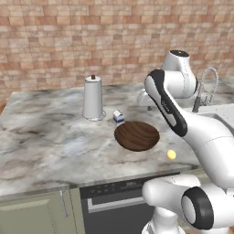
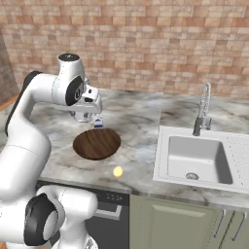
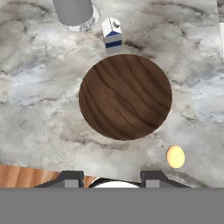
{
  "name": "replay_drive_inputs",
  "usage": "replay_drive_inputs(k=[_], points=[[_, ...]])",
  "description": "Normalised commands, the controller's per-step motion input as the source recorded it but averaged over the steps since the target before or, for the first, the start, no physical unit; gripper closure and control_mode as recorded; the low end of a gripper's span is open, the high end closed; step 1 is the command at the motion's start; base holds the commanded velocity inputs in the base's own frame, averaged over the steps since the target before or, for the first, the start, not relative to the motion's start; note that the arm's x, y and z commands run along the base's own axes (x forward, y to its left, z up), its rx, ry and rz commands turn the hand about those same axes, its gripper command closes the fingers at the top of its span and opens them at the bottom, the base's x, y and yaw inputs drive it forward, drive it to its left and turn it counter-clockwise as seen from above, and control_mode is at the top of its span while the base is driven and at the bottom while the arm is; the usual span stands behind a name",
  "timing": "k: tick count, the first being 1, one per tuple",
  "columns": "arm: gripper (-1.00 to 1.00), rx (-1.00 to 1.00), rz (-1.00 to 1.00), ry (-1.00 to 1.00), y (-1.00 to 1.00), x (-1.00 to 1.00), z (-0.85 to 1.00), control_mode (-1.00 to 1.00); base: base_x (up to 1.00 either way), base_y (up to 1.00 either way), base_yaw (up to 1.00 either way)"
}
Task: Gather the eggs and milk located in the vicinity of the sink area and place them right next to the bowl.
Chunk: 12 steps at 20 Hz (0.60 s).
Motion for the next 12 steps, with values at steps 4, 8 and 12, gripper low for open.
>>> replay_drive_inputs(k=[4, 8, 12], points=[[-1.0, 0.0, 0.0, 0.0, 0.0, 0.18, 0.0, -1.0, 0.0, 0.0, 0.0], [-1.0, 0.0, 0.0, 0.0, 0.0, 0.43, 0.0, -1.0, 0.0, 0.0, 0.0], [-1.0, 0.0, 0.0, 0.0, 0.0, 0.53, 0.0, -1.0, 0.0, 0.0, 0.0]])
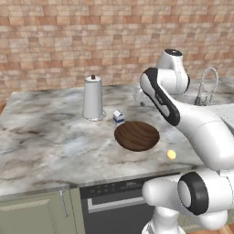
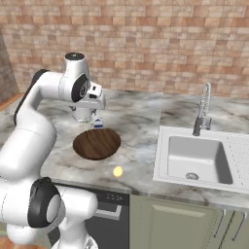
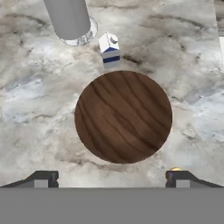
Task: Gather the eggs and milk located in the vicinity of the sink area and place them right next to the bowl.
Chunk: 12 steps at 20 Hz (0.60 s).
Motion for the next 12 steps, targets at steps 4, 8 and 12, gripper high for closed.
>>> replay_drive_inputs(k=[4, 8, 12], points=[[-1.0, 0.0, 0.0, 0.0, 0.08, 0.57, 0.0, -1.0, 0.0, 0.0, 0.0], [-1.0, 0.0, 0.0, 0.0, 0.03, 0.58, 0.0, -1.0, 0.0, 0.0, 0.0], [-1.0, 0.0, 0.0, 0.0, 0.01, 0.56, 0.0, -1.0, 0.0, 0.0, 0.0]])
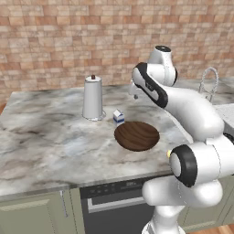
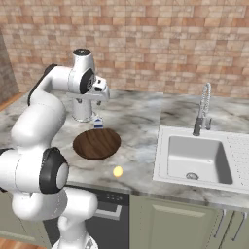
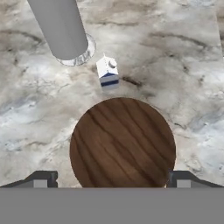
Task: Gather the eggs and milk located in the vicinity of the sink area and place them right next to the bowl.
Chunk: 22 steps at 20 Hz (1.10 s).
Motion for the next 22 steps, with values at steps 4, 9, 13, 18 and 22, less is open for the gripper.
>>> replay_drive_inputs(k=[4, 9, 13, 18, 22], points=[[-1.0, -0.01, 0.0, 0.0, 0.06, 0.49, 0.0, -1.0, 0.0, 0.0, 0.0], [-1.0, -0.08, 0.0, 0.0, 0.18, 0.45, -0.07, -1.0, 0.0, 0.0, 0.0], [-1.0, -0.24, 0.0, 0.0, 0.24, 0.41, -0.31, -1.0, 0.0, 0.0, 0.0], [-1.0, -0.1, 0.0, -0.01, 0.22, 0.33, -0.23, -1.0, 0.0, 0.0, 0.0], [-1.0, 0.0, 0.0, 0.02, 0.33, 0.34, -0.2, -1.0, 0.0, 0.0, 0.0]])
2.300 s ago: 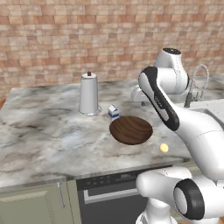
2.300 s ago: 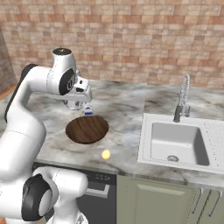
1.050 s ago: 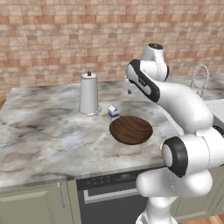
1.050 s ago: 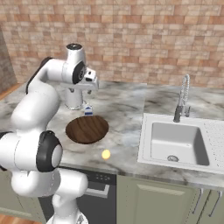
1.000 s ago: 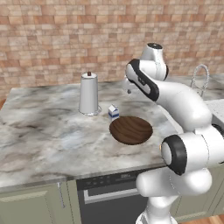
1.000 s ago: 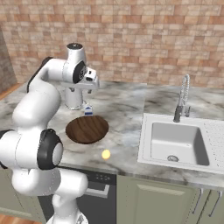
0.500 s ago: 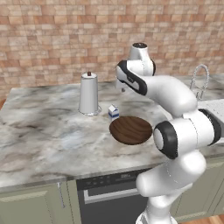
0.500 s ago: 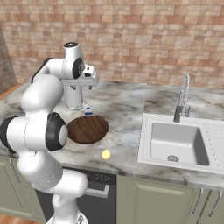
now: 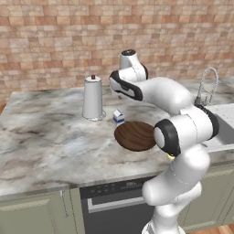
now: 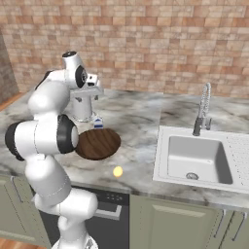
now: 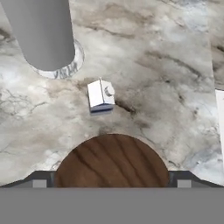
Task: Gather the eggs and milk located in the vicinity of the sink area and place them right next to the bowl.
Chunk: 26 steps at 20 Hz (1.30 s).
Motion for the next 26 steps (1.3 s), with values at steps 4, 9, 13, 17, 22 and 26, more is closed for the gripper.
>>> replay_drive_inputs(k=[4, 9, 13, 17, 22, 26], points=[[-1.0, 0.02, 0.0, 0.12, 0.2, 0.34, -0.24, -1.0, 0.0, 0.0, 0.0], [-1.0, 0.0, 0.0, 0.1, 0.02, 0.14, -0.25, -1.0, 0.0, 0.0, 0.0], [-1.0, -0.01, 0.0, 0.07, 0.0, 0.09, -0.04, -1.0, 0.0, 0.0, 0.0], [-1.0, 0.01, 0.0, 0.0, -0.16, 0.22, -0.36, -1.0, 0.0, 0.0, 0.0], [-1.0, 0.04, 0.0, -0.03, -0.16, 0.39, -0.53, -1.0, 0.0, 0.0, 0.0], [-1.0, 0.02, 0.0, 0.0, -0.02, 0.3, -0.24, -1.0, 0.0, 0.0, 0.0]])
